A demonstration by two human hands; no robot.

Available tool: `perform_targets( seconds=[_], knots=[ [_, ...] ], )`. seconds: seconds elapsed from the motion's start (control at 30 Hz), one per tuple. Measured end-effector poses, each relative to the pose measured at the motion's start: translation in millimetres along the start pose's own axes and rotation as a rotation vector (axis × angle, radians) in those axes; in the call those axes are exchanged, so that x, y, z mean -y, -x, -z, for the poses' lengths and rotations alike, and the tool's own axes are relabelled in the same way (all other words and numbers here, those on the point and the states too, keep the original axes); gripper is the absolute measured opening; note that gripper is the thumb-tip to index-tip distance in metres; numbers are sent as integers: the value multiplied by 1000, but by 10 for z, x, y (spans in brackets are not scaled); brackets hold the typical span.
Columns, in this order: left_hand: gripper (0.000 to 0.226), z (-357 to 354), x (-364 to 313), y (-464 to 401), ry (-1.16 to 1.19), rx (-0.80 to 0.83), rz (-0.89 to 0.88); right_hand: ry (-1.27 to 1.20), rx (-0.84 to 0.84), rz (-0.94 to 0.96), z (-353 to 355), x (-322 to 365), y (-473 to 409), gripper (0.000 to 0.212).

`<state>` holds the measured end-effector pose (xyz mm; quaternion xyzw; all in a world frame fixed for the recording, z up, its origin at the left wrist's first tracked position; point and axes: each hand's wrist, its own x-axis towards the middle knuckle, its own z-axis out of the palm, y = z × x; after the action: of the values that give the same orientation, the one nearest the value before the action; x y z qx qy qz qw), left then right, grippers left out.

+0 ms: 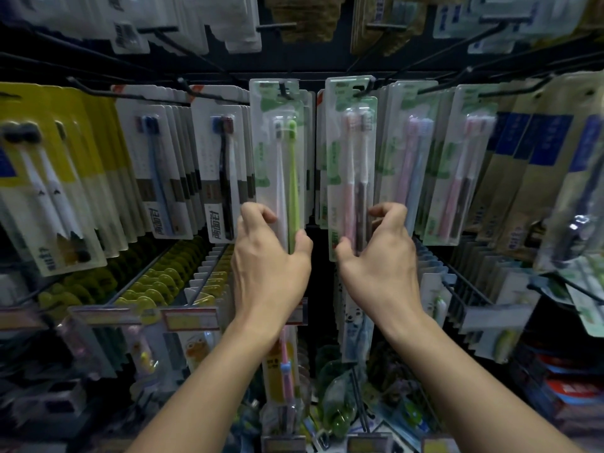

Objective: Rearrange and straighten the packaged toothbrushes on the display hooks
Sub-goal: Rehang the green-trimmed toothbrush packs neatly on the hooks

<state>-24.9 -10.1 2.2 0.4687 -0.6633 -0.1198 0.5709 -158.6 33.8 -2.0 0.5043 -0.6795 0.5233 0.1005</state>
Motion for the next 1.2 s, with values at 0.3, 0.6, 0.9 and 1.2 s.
perform_targets(
  seconds=[0.3,0.6,0.9,1.2],
  knots=[
    [39,38,-47,86,14,-25,-14,-13,-5,15,21,-1,73,50],
    [38,85,-19,139,39,-52,-16,-36,-10,29,31,2,143,49],
    [41,74,-12,202,60,-70,-73,-68,-25,49,30,4,169,49],
    [43,66,-17,200,101,-122,-106,-111,-69,77,43,10,178,50]
  ],
)
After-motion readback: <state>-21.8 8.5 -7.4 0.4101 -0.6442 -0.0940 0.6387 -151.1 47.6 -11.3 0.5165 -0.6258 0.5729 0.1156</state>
